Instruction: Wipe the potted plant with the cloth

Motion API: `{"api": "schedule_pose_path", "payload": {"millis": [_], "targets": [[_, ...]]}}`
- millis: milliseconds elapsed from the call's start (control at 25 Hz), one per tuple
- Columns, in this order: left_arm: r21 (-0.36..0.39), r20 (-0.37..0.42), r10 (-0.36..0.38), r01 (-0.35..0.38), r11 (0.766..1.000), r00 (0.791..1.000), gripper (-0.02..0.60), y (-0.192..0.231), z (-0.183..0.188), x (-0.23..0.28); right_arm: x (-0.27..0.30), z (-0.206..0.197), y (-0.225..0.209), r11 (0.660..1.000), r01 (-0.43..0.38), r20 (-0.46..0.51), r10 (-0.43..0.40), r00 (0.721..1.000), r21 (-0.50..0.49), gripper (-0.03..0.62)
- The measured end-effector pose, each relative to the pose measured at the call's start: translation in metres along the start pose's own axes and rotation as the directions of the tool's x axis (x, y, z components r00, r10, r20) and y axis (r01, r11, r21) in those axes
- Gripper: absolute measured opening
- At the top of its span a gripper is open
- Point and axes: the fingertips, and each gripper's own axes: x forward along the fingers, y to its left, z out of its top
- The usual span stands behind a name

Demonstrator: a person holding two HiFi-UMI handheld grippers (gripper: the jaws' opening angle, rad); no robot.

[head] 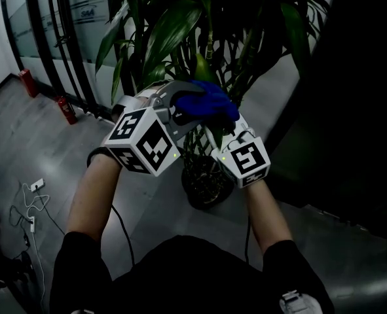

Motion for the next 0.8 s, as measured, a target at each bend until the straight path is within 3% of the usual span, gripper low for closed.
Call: {"api": "schedule_pose_path", "payload": {"millis": [400,800], "targets": [[0.070,-0.008,-0.048,0.049,0.996,0.999,0.155,-0.029,0.015,-0.010,-0.012,-0.004,0.008,1.000,0.011,-0.023,-0.011,1.000,0.009,0.041],[0.011,0.065,-0.087,0.086,0.996,0.994,0.155,-0.050,0.032,-0.024,-0.021,0.001,0.010,1.000,0.017,-0.023,-0.016,1.000,0.015,0.041]]}}
